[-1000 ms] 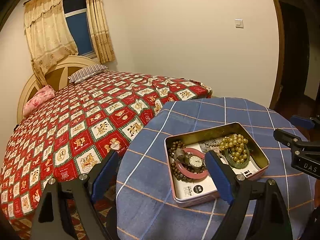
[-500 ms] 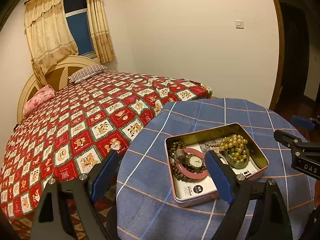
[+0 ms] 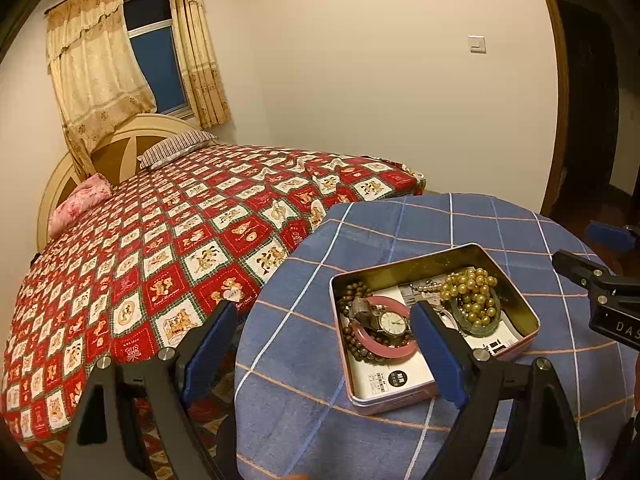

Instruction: Organize jewelry

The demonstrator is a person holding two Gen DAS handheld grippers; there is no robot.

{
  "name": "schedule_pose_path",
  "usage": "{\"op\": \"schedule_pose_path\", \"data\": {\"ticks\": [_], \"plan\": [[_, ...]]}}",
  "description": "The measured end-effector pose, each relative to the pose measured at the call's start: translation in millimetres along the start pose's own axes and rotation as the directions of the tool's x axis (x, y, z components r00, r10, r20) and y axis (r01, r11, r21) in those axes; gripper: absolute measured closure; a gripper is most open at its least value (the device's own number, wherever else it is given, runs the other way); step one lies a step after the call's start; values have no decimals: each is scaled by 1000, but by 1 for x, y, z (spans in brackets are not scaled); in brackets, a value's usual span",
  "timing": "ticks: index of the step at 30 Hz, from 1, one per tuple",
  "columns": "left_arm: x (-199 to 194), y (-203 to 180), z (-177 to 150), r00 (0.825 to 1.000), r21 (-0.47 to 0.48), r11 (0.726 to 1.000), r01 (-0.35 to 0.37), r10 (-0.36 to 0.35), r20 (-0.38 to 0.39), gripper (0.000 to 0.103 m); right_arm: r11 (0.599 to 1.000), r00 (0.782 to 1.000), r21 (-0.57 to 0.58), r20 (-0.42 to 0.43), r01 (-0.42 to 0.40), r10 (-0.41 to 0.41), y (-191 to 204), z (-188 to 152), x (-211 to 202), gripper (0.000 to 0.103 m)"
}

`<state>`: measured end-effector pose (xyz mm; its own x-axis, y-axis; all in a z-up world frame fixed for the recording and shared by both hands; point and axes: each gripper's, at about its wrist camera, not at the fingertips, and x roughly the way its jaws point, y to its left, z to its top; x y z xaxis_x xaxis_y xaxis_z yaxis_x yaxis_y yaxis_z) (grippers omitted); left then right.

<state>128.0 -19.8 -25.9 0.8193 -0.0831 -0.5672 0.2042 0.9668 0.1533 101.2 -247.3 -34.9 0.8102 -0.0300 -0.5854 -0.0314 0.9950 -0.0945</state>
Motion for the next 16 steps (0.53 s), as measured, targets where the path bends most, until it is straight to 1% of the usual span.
{"op": "schedule_pose_path", "data": {"ticks": [9,16], "plan": [[3,0,-1,1000,-2,1000,-17,17,-1,15,1000,1000,-4,-8,-5,5,0,0,3,33],[2,1,-5,1000,1,1000,-19,19,21,15,1000,1000,-8,-12,-6,6,0,-4,5,32]]}}
